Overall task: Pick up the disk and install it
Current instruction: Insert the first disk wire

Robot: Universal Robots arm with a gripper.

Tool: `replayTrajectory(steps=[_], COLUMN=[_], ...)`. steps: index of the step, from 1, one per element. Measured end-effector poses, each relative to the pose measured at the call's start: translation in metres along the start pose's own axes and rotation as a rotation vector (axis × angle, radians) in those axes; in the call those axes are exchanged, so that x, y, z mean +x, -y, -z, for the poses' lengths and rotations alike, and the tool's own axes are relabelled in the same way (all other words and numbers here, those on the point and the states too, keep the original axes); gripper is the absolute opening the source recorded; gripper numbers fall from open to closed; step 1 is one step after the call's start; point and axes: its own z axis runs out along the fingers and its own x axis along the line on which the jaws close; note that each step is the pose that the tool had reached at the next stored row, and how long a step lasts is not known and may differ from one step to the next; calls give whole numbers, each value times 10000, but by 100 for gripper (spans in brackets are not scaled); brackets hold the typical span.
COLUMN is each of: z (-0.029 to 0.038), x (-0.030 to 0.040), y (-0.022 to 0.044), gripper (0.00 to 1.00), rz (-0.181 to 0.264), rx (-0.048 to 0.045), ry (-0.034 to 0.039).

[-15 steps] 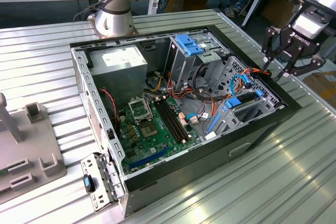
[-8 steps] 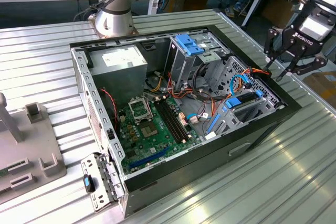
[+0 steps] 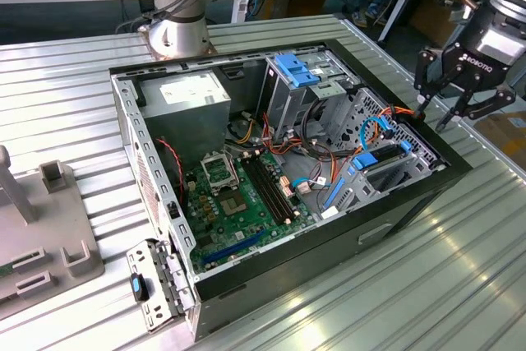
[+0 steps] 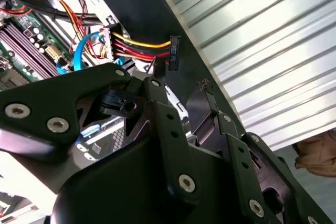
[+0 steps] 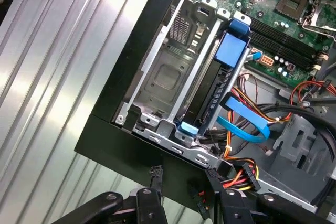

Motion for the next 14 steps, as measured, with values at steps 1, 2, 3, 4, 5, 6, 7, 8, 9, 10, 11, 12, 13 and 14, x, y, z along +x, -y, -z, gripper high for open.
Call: replayTrajectory(steps=[1,2,3,4,5,6,7,8,9,10,11,12,13,14], z=[0,0,-1,-1,-3,-4,-5,-7,-6,-7,-7,-7,-9,-19], x=[1,2,4,3,3,3,3,2,2,0,-3,-8,-16,-32], y=[7,12,15,15,15,16,16,17,17,17,18,18,20,-4], gripper=[44,44,44,44,44,44,44,44,44,44,44,44,44,44], rz=[98,183,245,326,501,681,862,1037,1174,1245,1260,1259,1264,1318], rx=[2,2,2,0,-4,-7,-15,-25,-46,-87,-135,-194,-259,-259], ry=[-2,-6,-7,-14,-32,-51,-76,-107,-153,-225,-307,-408,-521,-526])
